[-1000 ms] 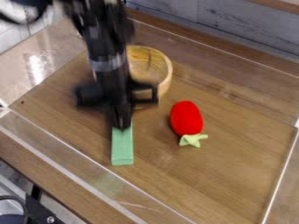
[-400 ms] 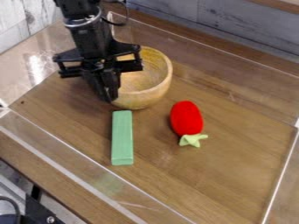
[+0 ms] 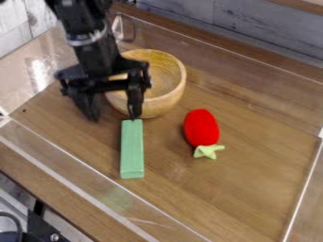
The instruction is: Put the green block in the brown bowl
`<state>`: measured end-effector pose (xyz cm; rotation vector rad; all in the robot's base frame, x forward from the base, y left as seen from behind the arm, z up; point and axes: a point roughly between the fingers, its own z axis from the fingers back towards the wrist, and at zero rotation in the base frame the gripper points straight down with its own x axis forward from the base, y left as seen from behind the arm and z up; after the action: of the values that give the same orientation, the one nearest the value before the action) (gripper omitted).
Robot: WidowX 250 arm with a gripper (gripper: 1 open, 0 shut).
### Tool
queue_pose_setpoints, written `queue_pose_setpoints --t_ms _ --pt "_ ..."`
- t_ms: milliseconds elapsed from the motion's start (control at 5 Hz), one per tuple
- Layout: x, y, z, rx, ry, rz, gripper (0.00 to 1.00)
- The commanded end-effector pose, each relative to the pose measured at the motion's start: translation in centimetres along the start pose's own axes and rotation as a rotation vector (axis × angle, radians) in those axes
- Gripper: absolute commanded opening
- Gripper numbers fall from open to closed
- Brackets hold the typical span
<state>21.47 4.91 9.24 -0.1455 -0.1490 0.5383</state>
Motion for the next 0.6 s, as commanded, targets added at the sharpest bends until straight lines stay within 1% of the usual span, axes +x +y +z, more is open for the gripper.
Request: queue_pose_setpoints --t_ms 0,400 --pt "-0.2 -0.5 -1.0 0.008 -0.042 -0.024 1.0" --pt "-0.9 -0.8 -4.1 0.037 -0.037 -0.032 1.0"
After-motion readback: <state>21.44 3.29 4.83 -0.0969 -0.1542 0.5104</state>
